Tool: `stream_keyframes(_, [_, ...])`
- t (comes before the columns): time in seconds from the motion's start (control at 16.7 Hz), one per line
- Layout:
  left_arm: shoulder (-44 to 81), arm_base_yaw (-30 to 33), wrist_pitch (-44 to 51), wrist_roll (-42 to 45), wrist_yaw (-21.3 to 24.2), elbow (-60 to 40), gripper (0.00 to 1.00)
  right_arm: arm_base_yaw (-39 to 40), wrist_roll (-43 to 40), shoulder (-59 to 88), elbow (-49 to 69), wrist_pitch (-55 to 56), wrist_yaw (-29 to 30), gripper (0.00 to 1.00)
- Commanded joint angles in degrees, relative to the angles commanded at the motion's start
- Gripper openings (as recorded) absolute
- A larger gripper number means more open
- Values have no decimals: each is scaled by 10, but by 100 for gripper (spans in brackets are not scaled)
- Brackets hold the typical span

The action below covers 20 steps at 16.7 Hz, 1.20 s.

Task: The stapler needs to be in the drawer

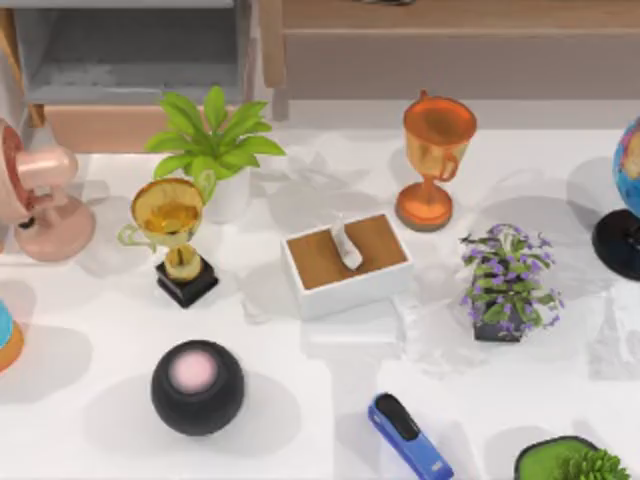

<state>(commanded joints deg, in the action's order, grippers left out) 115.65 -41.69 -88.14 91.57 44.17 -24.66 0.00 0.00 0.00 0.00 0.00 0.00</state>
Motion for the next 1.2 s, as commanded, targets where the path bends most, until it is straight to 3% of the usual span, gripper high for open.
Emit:
stream_keyframes(0.3, [-11,-13,33,-23,-12,-16,100,0,0,0,0,0,0,100])
stream_keyframes(0.54, [-52,-42,106,-91,-37,-82,100,0,0,0,0,0,0,100])
stream_keyframes(0.9, [-115,-27,287,-266,-89,-245,100,0,0,0,0,0,0,100])
stream_keyframes(1.2, [-149,45,487,-467,-148,-393,100,0,0,0,0,0,0,100])
